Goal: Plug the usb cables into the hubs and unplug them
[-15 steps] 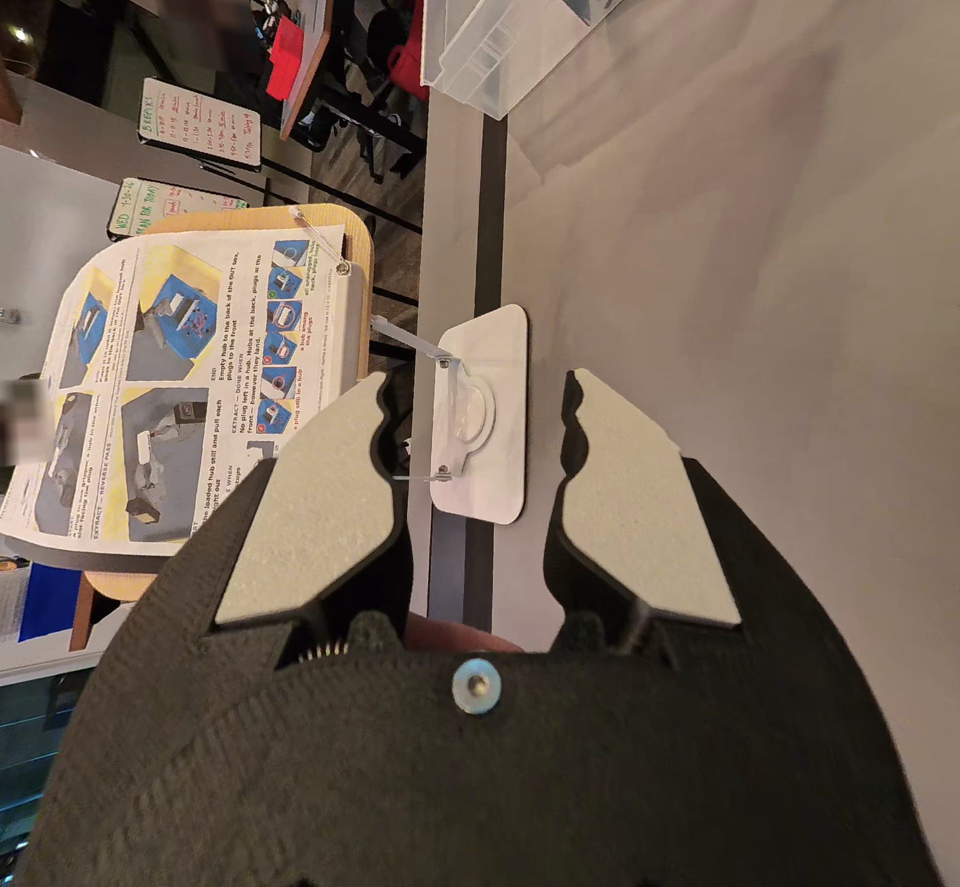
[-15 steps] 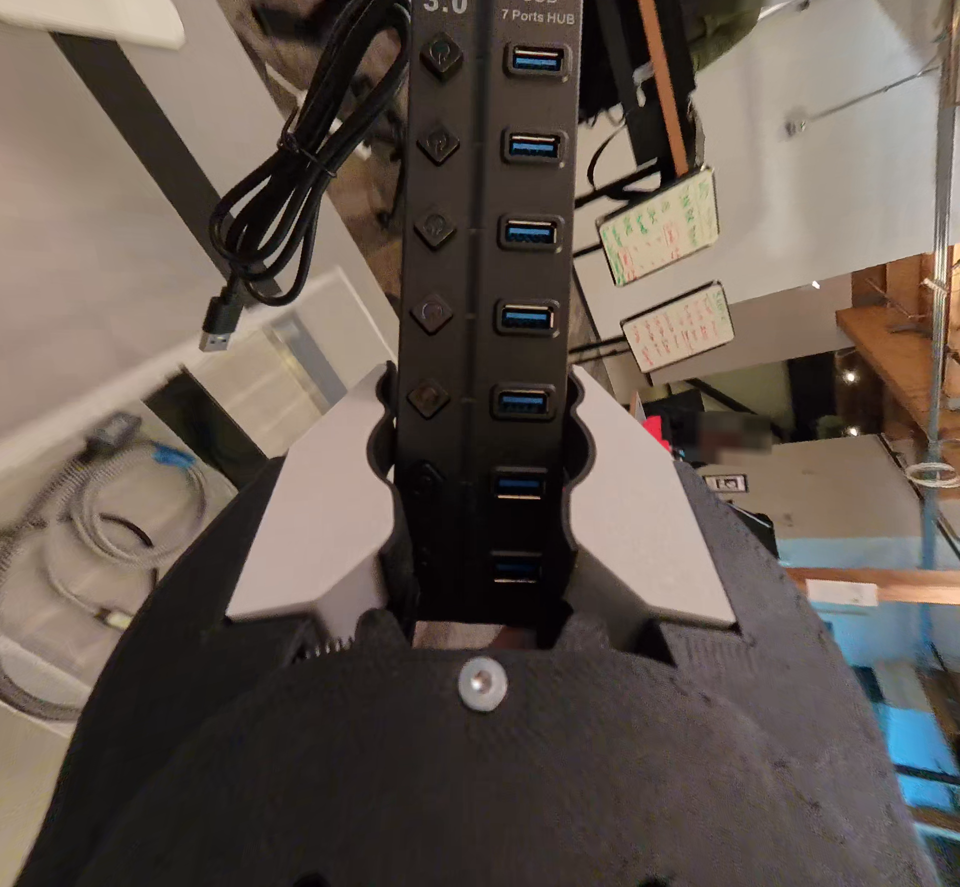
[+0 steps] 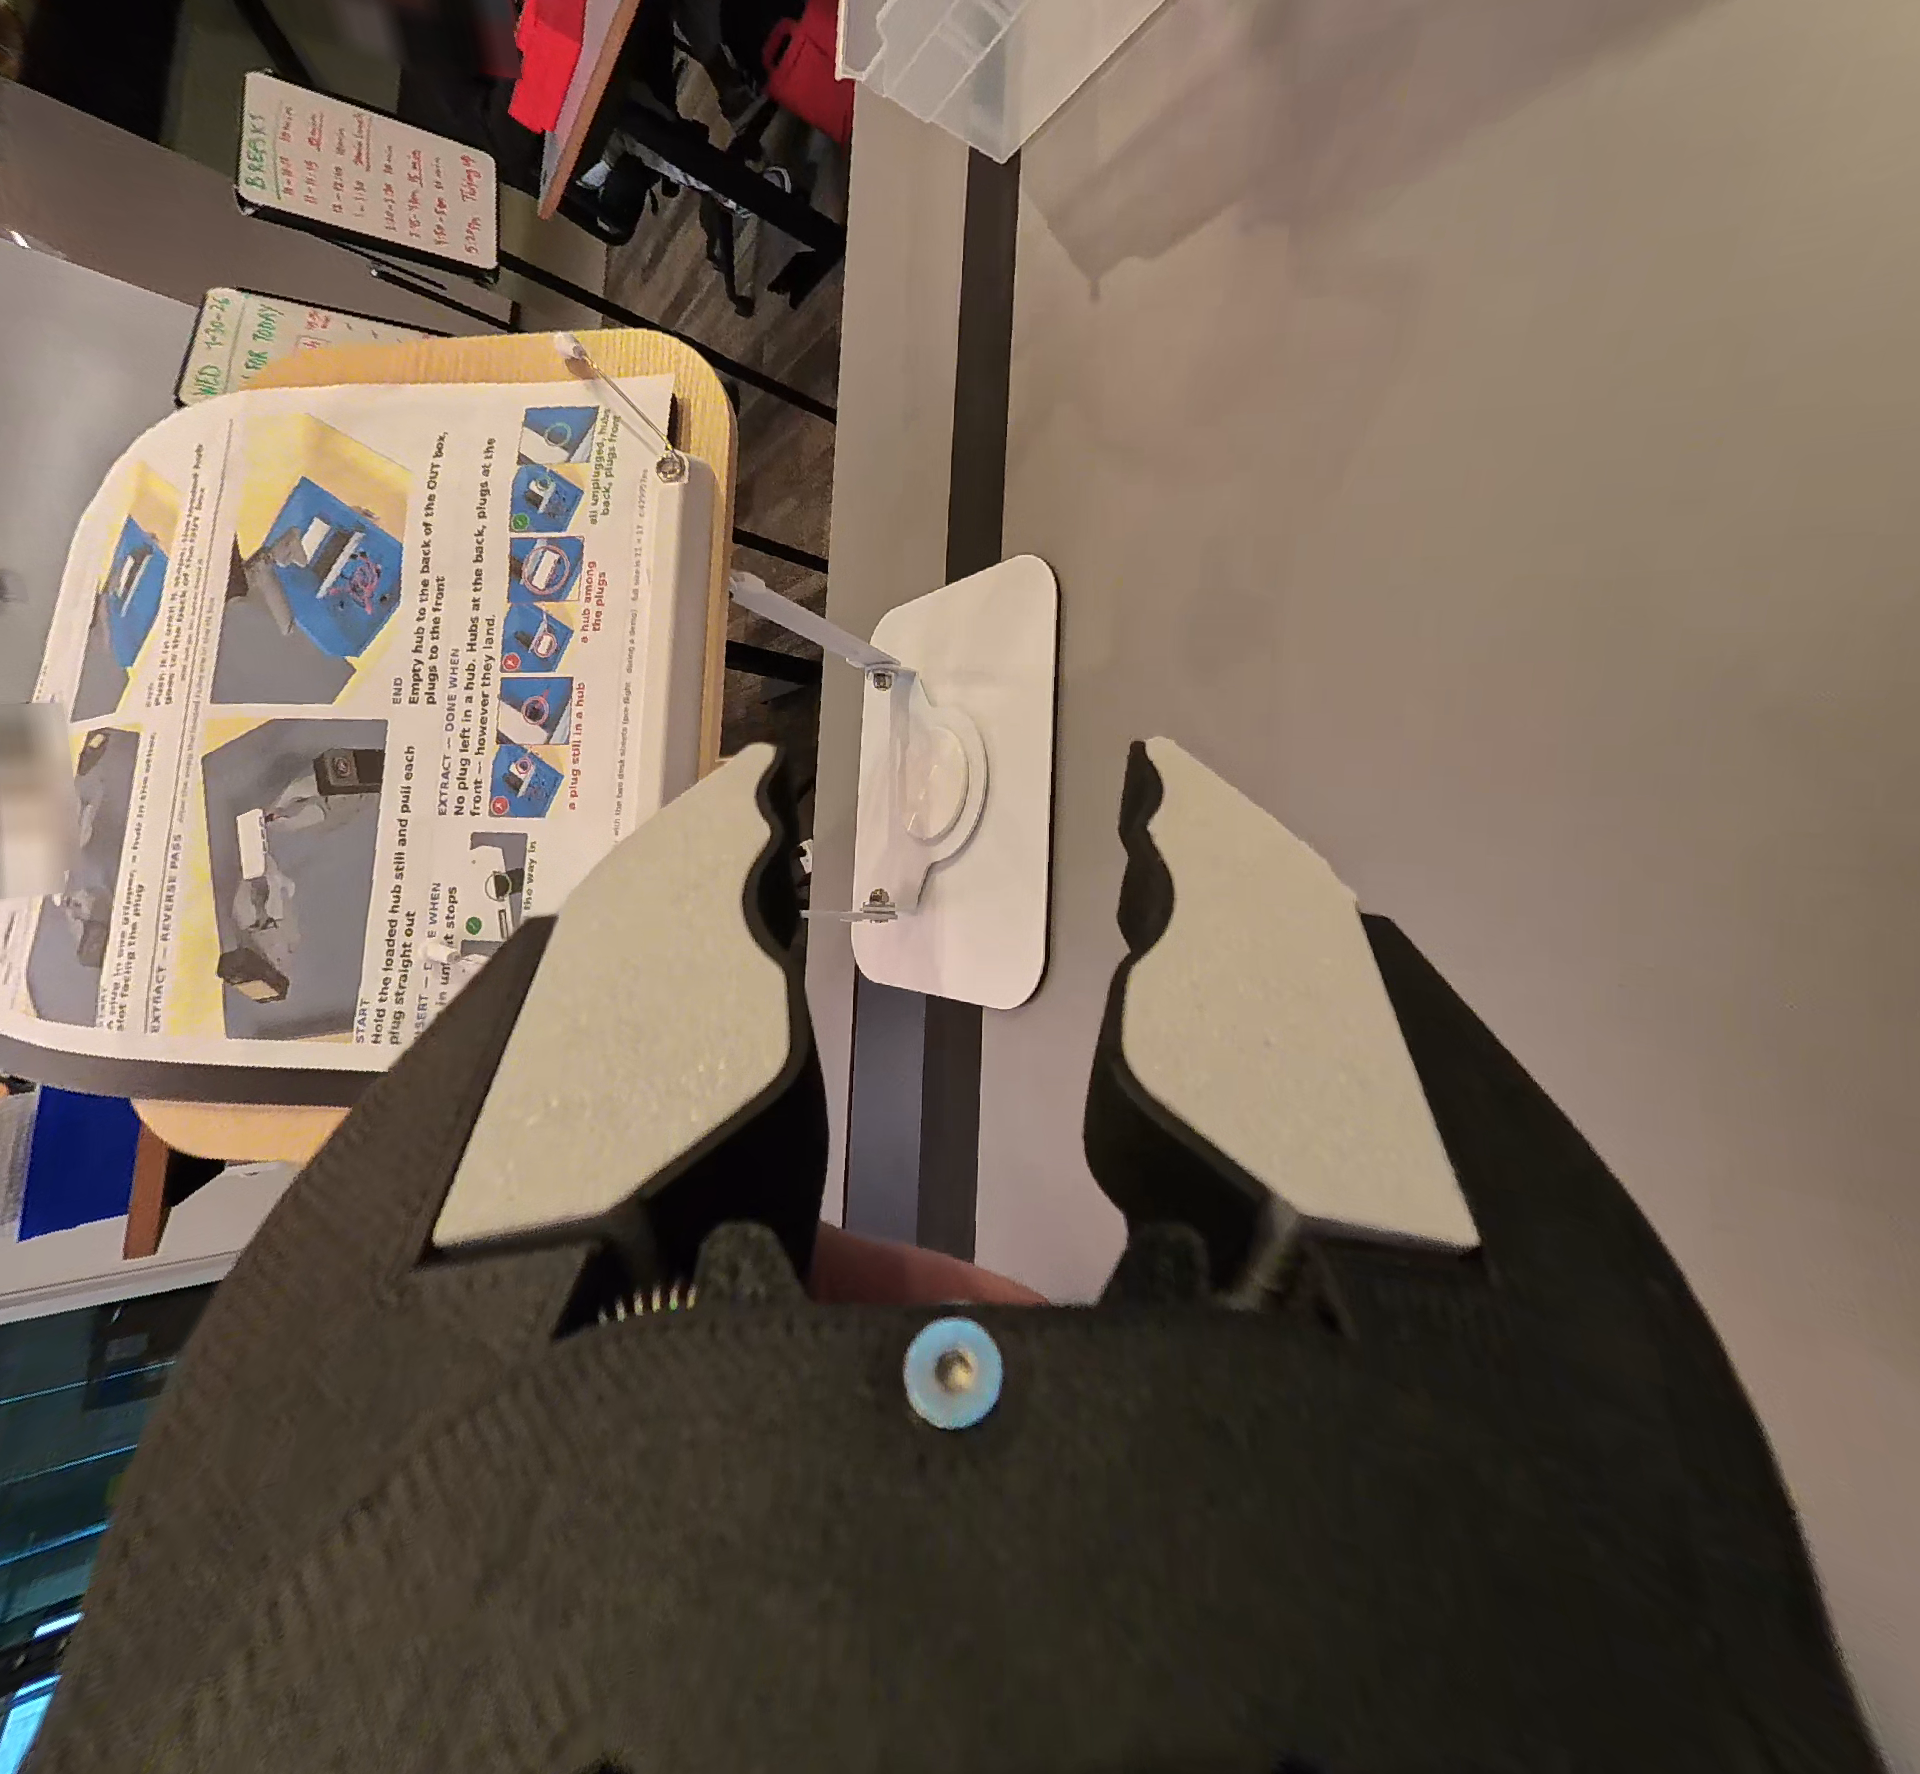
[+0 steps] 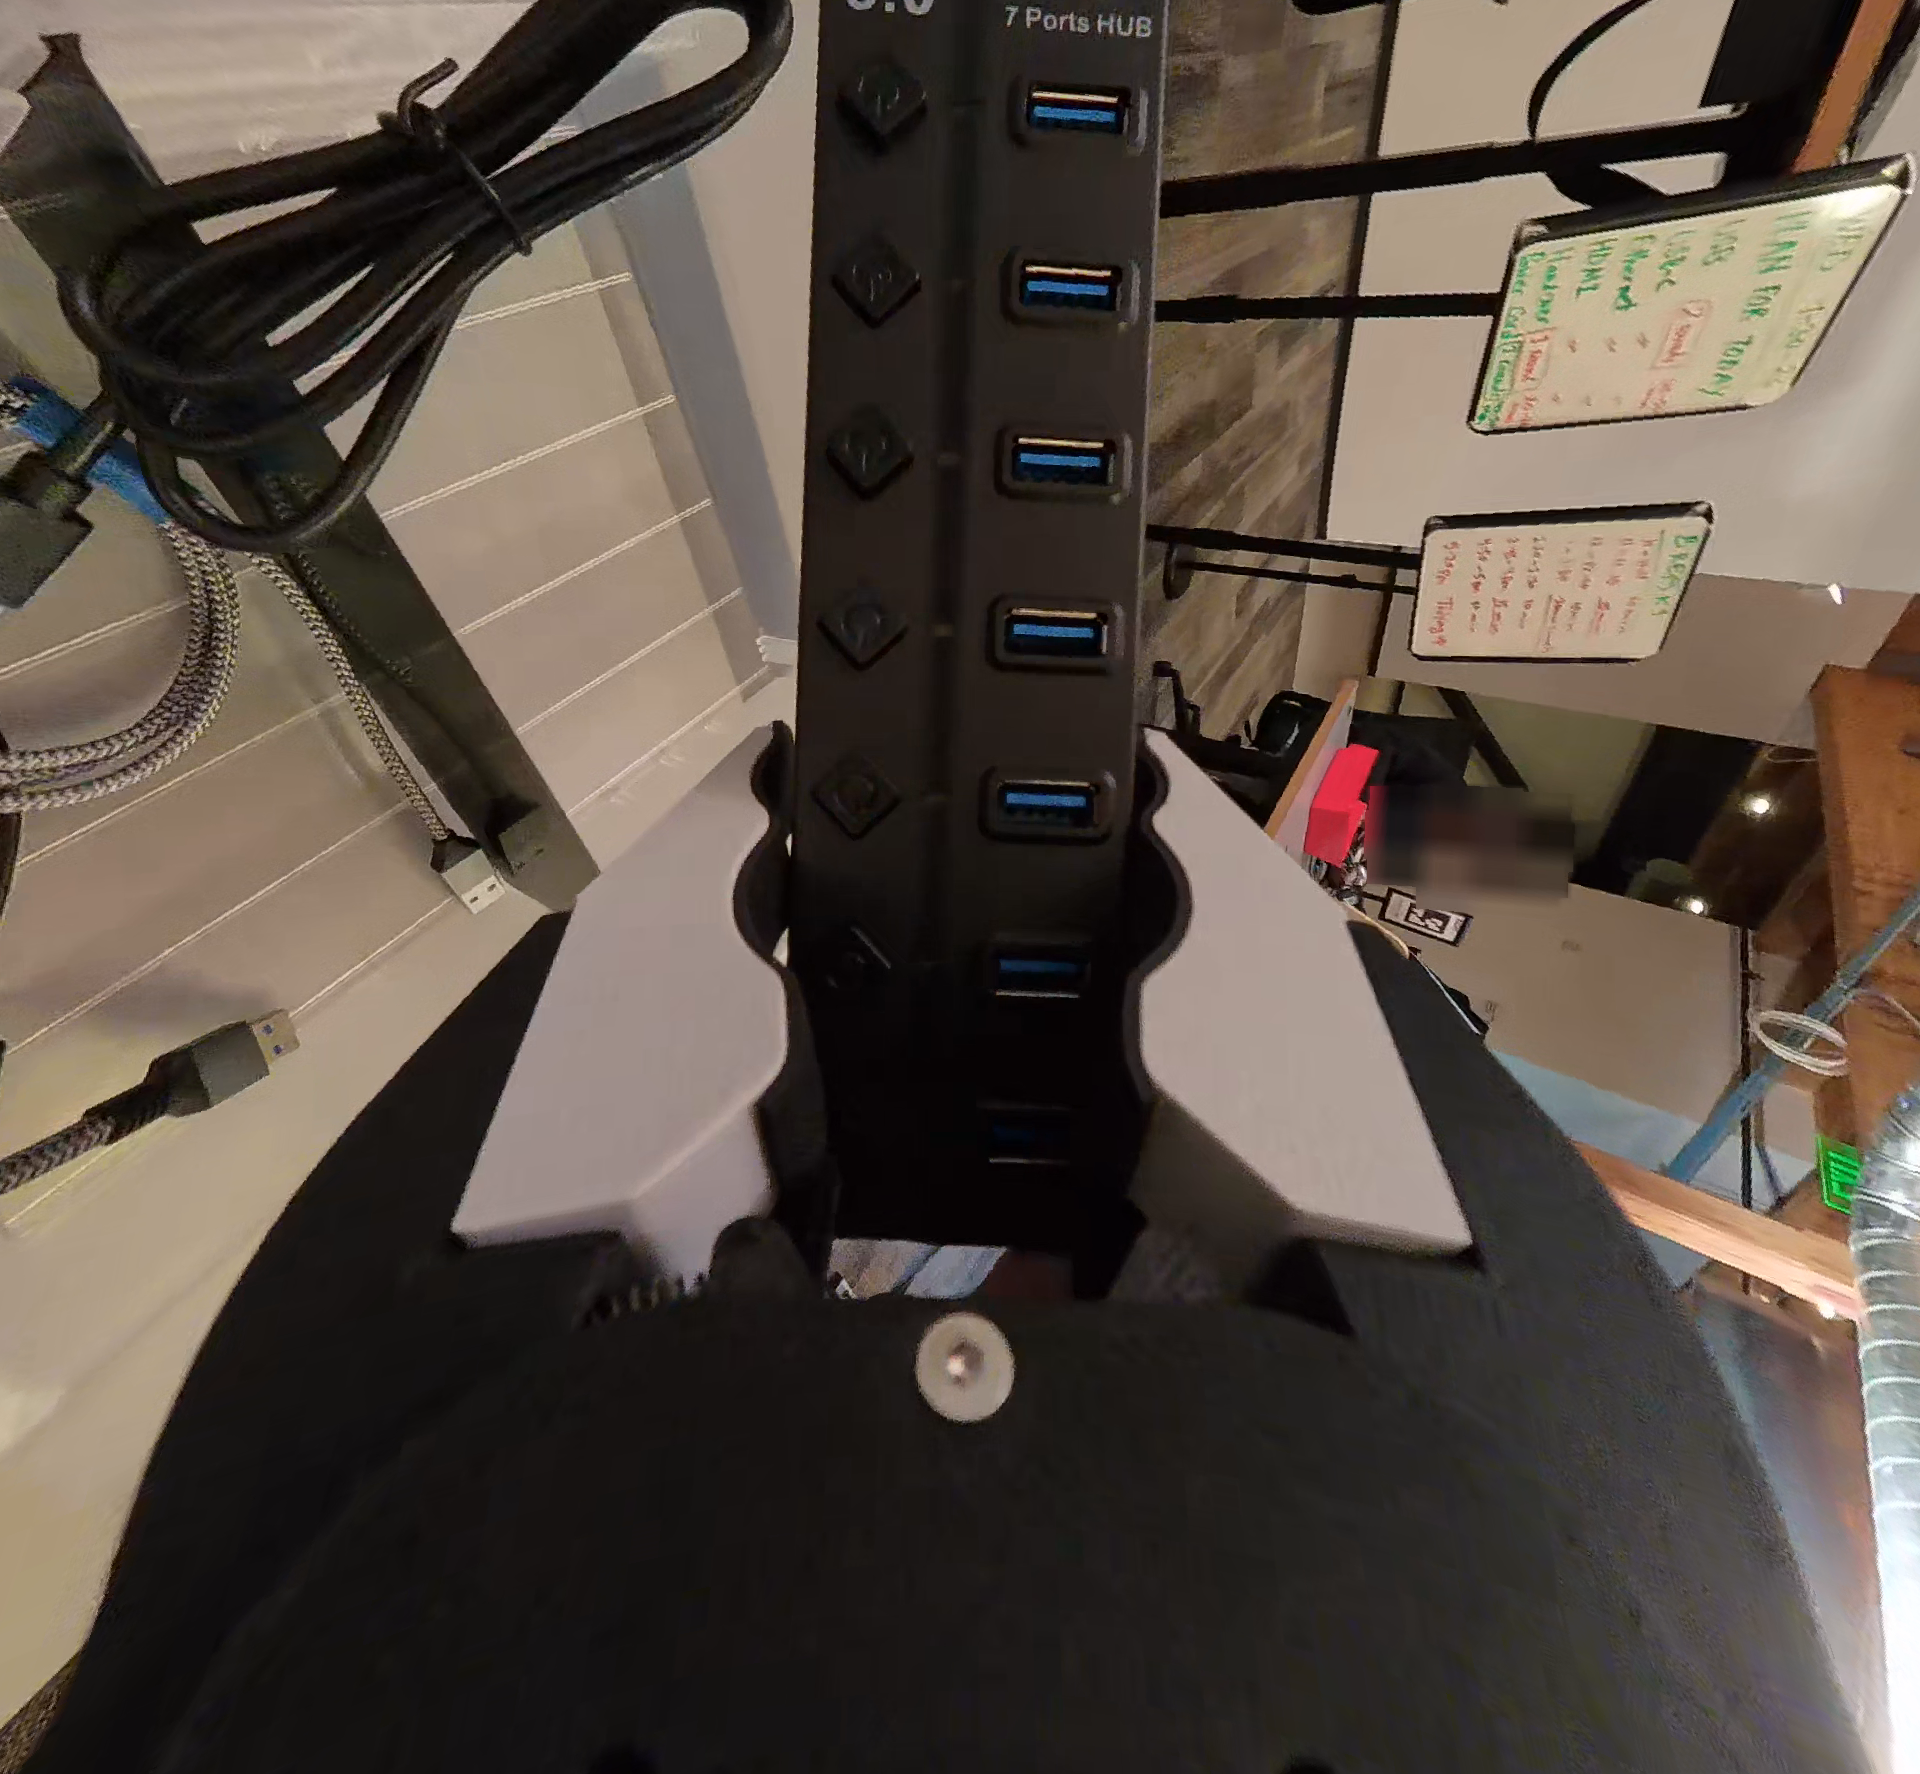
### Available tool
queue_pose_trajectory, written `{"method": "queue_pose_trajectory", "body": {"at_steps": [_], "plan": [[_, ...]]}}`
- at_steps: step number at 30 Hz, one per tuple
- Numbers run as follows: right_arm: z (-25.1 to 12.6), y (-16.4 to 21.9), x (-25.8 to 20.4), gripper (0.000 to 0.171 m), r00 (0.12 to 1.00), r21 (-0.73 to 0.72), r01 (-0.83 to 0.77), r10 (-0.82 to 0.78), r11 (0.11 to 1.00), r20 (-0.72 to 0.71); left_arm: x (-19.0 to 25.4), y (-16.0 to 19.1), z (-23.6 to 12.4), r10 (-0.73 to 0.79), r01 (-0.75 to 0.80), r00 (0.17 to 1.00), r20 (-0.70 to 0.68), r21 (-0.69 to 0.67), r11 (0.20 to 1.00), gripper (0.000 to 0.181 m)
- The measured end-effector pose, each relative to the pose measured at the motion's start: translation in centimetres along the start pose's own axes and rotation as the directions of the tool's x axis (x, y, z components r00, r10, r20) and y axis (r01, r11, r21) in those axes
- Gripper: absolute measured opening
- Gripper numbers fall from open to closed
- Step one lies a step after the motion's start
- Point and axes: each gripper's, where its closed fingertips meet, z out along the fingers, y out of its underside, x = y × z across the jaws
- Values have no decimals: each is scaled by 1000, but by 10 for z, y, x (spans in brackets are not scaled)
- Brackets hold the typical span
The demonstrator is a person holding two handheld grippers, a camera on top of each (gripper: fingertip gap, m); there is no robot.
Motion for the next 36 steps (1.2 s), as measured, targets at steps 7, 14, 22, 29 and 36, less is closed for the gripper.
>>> {"method": "queue_pose_trajectory", "body": {"at_steps": [7, 14, 22, 29, 36], "plan": [[-12, 15, 39, 61, 997, 28, -62, 63, 998, -44, 0, 7, 2, -13, 13, 1000, -8, -7, 1000, 60], [-48, 29, 86, 61, 984, 26, -76, 79, 997, -160, 5, 11, 11, -13, 12, 999, -29, -24, 1000, 60], [-16, 24, 36, 61, 998, -20, 61, -61, 998, -24, 7, 8, 10, -14, 14, 999, -40, -12, 1000, 60], [28, 11, 4, 61, 995, -17, 24, -22, 1000, 93, 9, 12, 14, -10, 9, 999, -47, -26, 1000, 60], [72, 22, -40, 61, 962, -66, -99, 112, 993, 247, 10, 15, 16, -13, 12, 998, -54, -31, 999, 60]]}}
